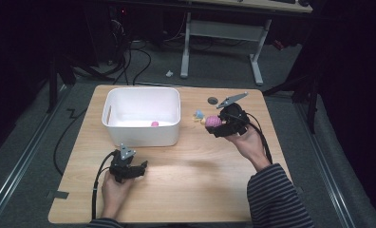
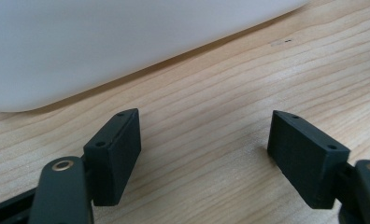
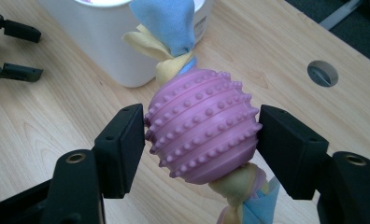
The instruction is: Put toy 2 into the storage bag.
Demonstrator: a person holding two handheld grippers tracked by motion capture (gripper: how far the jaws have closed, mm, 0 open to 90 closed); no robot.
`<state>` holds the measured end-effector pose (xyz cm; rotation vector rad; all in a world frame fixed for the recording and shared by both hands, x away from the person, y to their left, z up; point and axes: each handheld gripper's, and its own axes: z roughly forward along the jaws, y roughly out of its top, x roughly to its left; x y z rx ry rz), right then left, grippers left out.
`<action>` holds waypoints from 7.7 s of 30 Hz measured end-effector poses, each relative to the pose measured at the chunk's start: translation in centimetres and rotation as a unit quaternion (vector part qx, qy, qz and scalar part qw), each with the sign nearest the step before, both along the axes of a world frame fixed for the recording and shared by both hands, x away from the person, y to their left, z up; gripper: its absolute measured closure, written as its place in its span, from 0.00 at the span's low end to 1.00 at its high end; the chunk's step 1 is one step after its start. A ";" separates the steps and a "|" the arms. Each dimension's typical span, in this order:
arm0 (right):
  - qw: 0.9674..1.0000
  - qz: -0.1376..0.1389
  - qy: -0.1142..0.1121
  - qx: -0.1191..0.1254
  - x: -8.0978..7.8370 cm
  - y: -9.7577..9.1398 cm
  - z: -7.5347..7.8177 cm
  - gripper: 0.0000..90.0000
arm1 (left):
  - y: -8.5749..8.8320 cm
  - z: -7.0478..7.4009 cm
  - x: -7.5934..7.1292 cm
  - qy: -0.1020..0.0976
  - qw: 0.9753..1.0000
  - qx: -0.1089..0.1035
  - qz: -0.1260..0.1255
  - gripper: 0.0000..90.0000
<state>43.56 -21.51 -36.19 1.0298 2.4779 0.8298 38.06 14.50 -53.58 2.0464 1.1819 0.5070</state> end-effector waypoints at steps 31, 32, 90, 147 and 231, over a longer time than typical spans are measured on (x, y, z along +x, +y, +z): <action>0.999 0.042 -0.002 0.007 3.5 4.5 4.5 0.39 | 0.0 0.0 0.0 0.001 1.000 0.001 -0.001 0.29; 0.999 0.043 -0.001 0.005 3.6 4.7 4.6 0.39 | 0.0 0.0 0.0 0.001 1.000 0.001 -0.001 0.29; 0.994 0.106 0.017 0.018 6.9 15.2 3.8 0.39 | 0.0 0.0 0.0 0.001 1.000 0.001 -0.002 0.29; 0.995 0.093 0.000 0.045 4.8 11.2 1.9 0.39 | 0.0 0.0 0.0 0.000 1.000 0.001 -0.002 0.29; 0.969 -0.176 -0.037 0.171 -9.7 -11.9 -12.4 0.41 | 0.0 0.0 0.0 0.000 1.000 0.001 -0.001 0.28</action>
